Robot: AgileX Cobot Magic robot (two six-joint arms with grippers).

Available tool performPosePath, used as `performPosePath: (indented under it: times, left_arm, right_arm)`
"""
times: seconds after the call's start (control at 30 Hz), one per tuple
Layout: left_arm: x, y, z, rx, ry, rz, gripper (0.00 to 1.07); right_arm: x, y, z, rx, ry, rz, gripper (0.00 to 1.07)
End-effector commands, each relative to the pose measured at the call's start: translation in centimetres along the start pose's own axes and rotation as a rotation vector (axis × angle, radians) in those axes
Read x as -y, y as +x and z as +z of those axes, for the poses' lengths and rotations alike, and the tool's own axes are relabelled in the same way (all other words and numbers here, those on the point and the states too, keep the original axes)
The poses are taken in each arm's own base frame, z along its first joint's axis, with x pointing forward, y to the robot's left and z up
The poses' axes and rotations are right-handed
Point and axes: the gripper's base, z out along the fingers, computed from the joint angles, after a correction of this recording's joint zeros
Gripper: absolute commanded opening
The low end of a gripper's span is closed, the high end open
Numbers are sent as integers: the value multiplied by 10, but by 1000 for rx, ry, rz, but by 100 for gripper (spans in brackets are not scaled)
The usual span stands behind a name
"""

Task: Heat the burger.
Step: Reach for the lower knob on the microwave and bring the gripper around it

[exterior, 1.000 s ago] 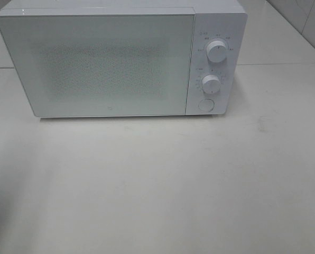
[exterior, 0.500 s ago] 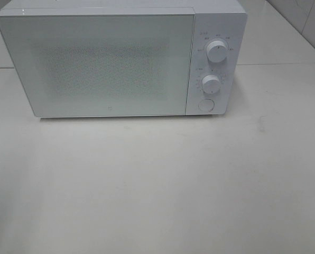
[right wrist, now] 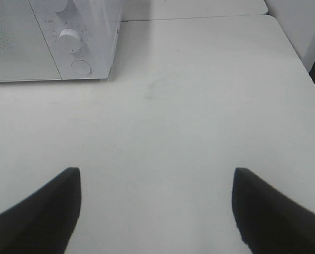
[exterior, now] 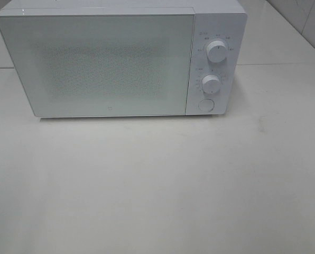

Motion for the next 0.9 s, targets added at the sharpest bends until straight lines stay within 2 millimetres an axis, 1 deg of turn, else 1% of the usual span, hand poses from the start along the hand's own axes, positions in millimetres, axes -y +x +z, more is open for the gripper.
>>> performPosePath:
  times: [0.03,0.07,0.13,0.17,0.2,0.9]
  left_arm:
    - [2,4,-6,54,7,-3,100]
    - [2,8,-13,108,8,5,100]
    - [3,10,-16,129,7,8,100]
    - [4,15,-22,179,8,15,100]
    - [4,16,-23,187,10,15,100]
    - [4,16,-23,185,9,16,100]
  right_arm:
    - [0,2,-3,24,0,10,75]
    - [0,2,-3,24,0,10,75]
    - [0,2,-3,24,0,10,75]
    - [0,2,-3,24,0,10,75]
    - [0,2,-3,24,0,10,75]
    - [0,2,-3,24,0,10,75]
